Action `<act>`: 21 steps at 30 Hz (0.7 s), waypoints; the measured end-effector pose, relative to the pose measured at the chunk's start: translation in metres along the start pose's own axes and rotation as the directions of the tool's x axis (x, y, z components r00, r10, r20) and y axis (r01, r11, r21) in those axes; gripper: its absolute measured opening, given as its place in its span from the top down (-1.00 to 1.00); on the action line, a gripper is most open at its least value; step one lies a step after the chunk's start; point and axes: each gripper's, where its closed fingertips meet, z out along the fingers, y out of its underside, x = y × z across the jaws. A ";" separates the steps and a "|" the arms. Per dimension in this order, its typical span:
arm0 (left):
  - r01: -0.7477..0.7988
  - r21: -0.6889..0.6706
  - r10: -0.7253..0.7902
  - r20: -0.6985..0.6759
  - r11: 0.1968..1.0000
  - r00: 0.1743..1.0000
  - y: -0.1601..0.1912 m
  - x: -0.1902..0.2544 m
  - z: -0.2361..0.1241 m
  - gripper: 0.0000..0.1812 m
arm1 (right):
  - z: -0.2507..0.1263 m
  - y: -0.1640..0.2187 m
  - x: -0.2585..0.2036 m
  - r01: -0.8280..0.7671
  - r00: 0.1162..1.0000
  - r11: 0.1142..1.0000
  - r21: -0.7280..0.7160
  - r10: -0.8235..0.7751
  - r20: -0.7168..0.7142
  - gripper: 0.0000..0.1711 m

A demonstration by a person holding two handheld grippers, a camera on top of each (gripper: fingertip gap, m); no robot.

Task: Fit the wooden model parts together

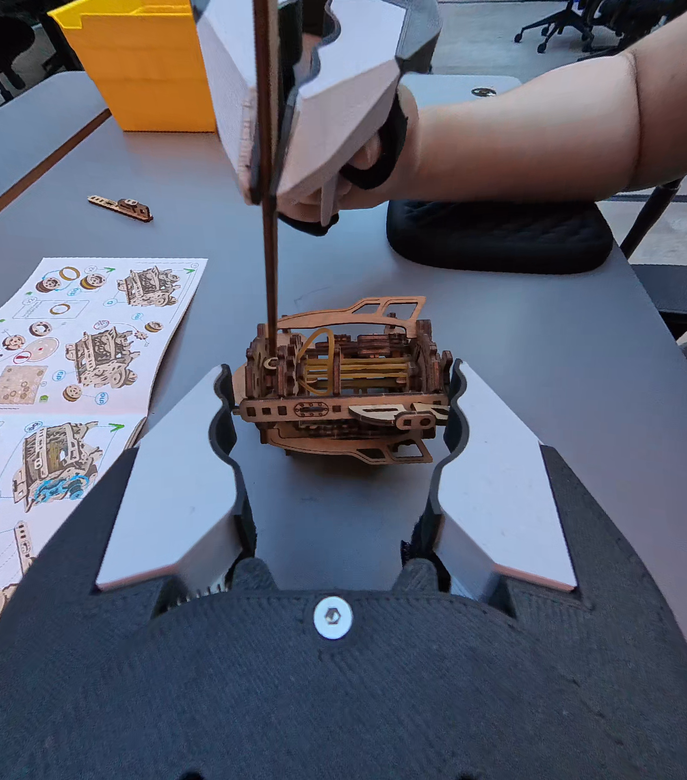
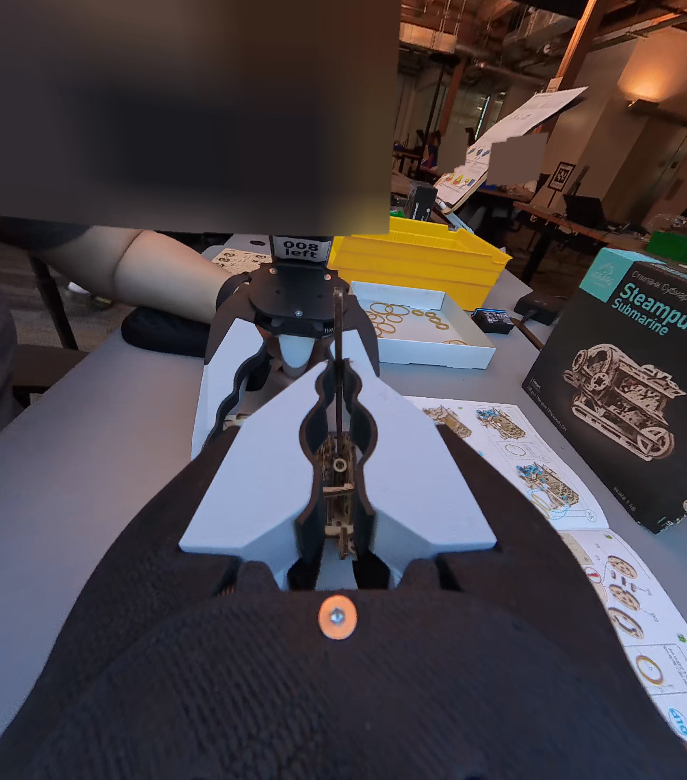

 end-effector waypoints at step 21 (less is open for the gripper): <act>-0.007 0.011 0.007 -0.015 1.000 1.000 0.000 0.001 0.000 -0.11 | -0.007 -0.002 -0.011 0.017 1.000 1.000 0.017 -0.017 -0.013 1.00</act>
